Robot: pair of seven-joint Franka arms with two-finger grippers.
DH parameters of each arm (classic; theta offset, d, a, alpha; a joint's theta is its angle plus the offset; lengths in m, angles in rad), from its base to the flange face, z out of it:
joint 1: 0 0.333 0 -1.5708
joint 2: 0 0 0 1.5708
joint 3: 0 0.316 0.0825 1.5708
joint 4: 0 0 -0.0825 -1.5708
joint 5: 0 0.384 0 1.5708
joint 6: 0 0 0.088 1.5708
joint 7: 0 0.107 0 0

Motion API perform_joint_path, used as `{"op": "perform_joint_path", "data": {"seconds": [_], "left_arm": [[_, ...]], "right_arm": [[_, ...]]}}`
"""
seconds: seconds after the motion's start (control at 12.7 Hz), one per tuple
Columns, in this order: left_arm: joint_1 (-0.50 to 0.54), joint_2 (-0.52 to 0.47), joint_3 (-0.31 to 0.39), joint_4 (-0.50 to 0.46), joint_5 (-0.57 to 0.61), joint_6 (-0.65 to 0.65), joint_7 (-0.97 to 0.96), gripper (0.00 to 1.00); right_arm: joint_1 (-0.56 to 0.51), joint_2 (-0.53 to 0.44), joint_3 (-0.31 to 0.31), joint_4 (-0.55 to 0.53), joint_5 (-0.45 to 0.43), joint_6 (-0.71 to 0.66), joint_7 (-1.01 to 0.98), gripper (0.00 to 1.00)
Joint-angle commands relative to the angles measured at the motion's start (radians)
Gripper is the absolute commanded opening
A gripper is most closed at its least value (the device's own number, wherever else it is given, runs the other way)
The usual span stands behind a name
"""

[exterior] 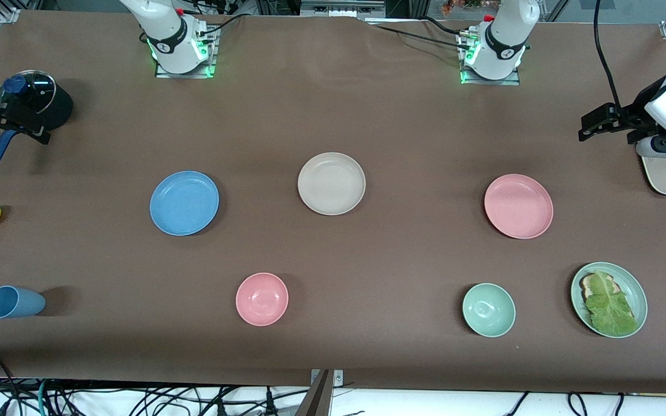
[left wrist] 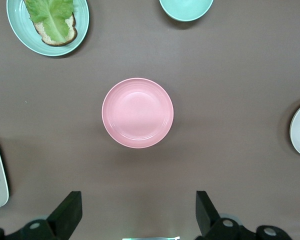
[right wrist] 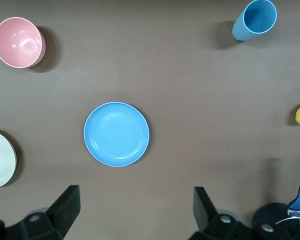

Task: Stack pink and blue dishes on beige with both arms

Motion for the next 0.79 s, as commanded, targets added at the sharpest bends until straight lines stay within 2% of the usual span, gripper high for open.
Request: {"op": "perform_joint_path", "data": {"seconds": [0.0,0.32,0.55,0.71], "left_arm": [[0.007,0.009,0.002,0.024,-0.008,-0.021,0.023,1.00],[0.020,0.014,0.010,0.023,-0.008,-0.021,0.025,1.00],[0.106,0.032,0.009,0.020,-0.008,-0.021,0.067,1.00],[0.140,0.092,0.009,0.009,-0.008,-0.005,0.124,1.00]], "right_arm": [[-0.004,-0.018,0.002,-0.006,0.007,-0.008,0.003,1.00],[-0.004,-0.018,0.002,-0.005,0.006,-0.009,0.003,1.00],[-0.004,-0.018,0.004,-0.005,0.007,-0.011,0.001,1.00],[-0.004,-0.009,0.002,-0.006,0.010,-0.012,0.001,1.00]]}}
